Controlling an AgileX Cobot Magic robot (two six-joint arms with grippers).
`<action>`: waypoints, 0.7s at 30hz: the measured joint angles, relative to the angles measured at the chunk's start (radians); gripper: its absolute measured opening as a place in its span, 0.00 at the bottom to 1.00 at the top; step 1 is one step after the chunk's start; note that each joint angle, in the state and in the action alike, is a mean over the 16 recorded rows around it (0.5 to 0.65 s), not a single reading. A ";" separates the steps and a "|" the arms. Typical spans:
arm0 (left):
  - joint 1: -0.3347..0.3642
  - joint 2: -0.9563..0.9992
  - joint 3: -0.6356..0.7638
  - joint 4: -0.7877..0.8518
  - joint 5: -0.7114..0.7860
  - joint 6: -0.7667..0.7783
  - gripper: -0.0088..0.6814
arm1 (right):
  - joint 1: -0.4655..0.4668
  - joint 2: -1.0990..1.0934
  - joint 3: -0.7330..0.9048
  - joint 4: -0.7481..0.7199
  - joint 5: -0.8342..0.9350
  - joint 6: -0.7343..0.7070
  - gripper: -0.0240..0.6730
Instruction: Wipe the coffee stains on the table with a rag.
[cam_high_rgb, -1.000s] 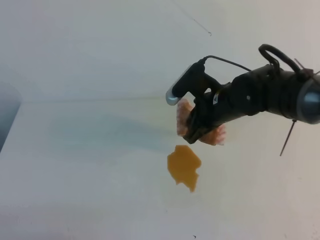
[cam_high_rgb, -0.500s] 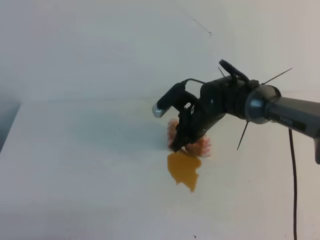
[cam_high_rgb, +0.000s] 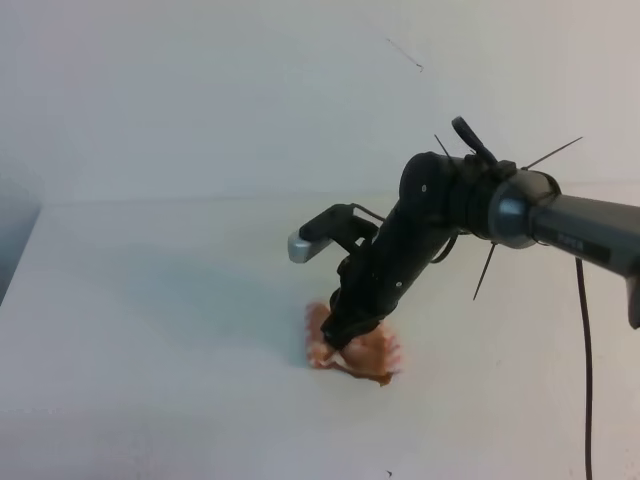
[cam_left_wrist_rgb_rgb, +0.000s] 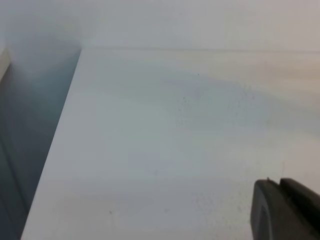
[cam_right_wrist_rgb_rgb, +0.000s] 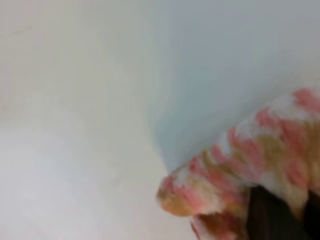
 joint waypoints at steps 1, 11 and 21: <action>0.000 0.000 0.000 0.000 0.000 0.000 0.01 | 0.001 -0.004 0.000 0.002 0.025 -0.006 0.09; 0.000 -0.002 0.003 0.000 -0.001 0.000 0.01 | 0.011 -0.078 0.060 -0.093 0.182 -0.015 0.07; 0.000 0.000 0.000 0.000 0.000 0.000 0.01 | 0.016 -0.193 0.278 -0.167 0.079 -0.011 0.09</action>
